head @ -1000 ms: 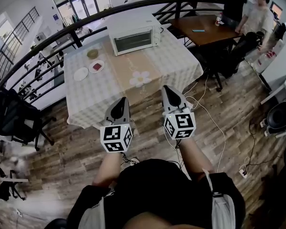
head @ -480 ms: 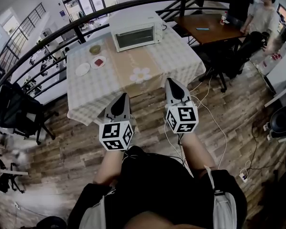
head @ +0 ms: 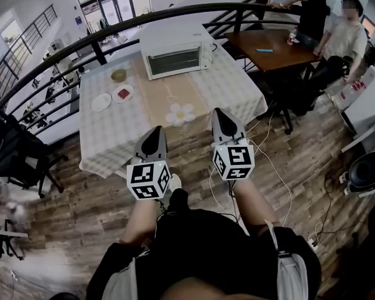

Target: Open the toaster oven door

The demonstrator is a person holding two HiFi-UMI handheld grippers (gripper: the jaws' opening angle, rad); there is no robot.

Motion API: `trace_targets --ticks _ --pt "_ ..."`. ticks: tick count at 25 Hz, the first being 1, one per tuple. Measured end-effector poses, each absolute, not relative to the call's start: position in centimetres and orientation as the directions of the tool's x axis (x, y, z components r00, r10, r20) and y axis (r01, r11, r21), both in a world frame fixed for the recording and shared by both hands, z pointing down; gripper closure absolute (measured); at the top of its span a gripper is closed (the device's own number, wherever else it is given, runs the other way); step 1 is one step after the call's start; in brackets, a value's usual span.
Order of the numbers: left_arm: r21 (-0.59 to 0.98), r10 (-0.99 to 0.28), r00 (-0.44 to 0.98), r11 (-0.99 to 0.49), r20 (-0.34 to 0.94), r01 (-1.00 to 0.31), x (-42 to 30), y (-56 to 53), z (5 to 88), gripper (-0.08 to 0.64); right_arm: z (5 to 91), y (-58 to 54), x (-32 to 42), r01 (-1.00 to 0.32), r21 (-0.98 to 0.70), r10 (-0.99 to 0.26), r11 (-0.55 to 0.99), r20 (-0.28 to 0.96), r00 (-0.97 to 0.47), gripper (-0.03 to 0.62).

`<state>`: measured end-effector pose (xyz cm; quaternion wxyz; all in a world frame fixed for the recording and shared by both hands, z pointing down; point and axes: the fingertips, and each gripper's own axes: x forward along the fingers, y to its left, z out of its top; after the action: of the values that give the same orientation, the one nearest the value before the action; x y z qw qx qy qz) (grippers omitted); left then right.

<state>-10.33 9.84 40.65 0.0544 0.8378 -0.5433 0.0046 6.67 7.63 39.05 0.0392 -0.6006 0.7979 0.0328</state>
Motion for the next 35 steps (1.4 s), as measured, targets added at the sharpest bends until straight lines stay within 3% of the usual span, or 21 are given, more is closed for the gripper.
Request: trace_targets --ticks 21,35 --pt "0.118 -0.879 0.450 -0.436 0.158 -0.892 -12.2 -17.9 42.6 0.546 41.7 -18.2 5.3 -0.975 -0.027 -0.975 0.221 0.004 -0.221 0.589" --pt "0.108 -0.894 0.409 -0.395 0.184 -0.912 -10.3 -25.9 42.4 0.546 42.3 -27.7 8.7 -0.973 -0.071 -0.974 0.219 0.041 -0.222 0.589"
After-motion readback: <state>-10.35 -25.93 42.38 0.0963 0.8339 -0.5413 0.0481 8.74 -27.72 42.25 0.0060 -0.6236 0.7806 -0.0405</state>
